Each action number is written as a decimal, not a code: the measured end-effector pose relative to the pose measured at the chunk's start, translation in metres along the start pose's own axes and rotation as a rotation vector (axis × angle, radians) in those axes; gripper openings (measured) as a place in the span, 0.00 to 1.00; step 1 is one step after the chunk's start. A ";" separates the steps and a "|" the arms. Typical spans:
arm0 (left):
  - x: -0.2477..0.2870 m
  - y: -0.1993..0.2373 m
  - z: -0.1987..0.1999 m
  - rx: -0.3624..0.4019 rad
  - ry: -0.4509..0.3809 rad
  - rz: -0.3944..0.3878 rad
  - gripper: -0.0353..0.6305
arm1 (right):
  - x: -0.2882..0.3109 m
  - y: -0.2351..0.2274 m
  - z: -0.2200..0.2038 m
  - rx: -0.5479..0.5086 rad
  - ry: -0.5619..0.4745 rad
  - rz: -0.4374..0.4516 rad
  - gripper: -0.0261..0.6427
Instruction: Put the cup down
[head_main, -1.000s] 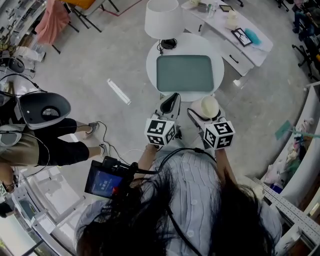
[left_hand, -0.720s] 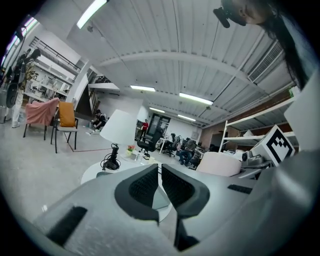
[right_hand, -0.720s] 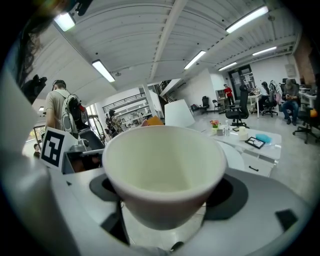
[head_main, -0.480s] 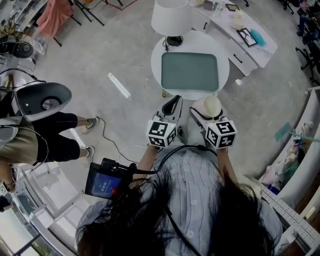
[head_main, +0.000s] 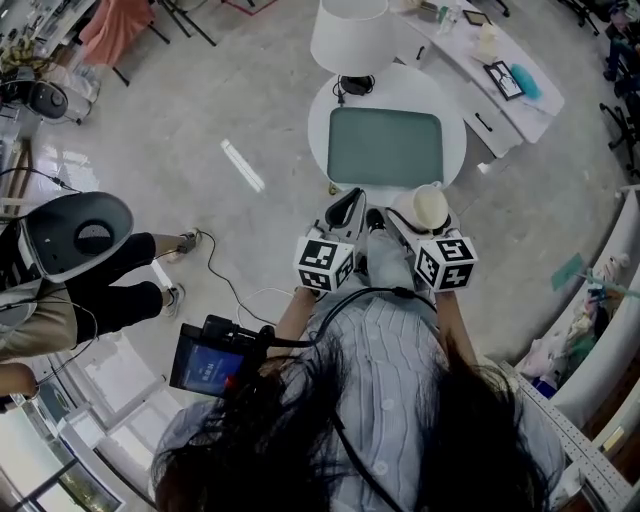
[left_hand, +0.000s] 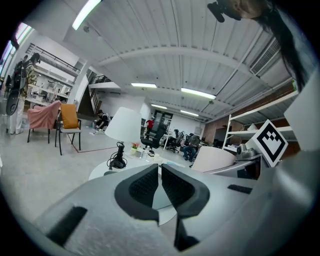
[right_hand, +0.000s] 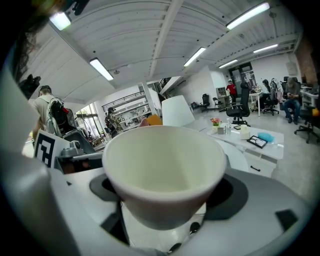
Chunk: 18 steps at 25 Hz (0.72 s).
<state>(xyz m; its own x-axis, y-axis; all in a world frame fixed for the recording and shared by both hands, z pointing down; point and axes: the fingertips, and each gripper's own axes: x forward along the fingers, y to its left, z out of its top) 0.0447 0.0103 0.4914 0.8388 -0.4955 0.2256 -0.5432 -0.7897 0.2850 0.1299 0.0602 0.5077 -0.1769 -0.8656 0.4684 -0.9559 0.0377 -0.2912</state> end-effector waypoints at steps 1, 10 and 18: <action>0.003 0.001 0.000 0.001 0.003 -0.001 0.08 | 0.002 -0.003 0.001 0.002 0.001 -0.001 0.67; 0.050 0.005 0.011 0.011 0.021 -0.028 0.08 | 0.028 -0.037 0.017 0.010 0.014 -0.014 0.67; 0.095 0.006 0.009 0.017 0.063 -0.047 0.08 | 0.053 -0.073 0.026 0.041 0.032 -0.013 0.67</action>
<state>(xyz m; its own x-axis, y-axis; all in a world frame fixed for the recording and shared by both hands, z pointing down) 0.1216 -0.0451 0.5061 0.8593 -0.4340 0.2707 -0.5018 -0.8180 0.2812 0.1962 -0.0018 0.5324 -0.1726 -0.8497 0.4982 -0.9478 0.0057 -0.3187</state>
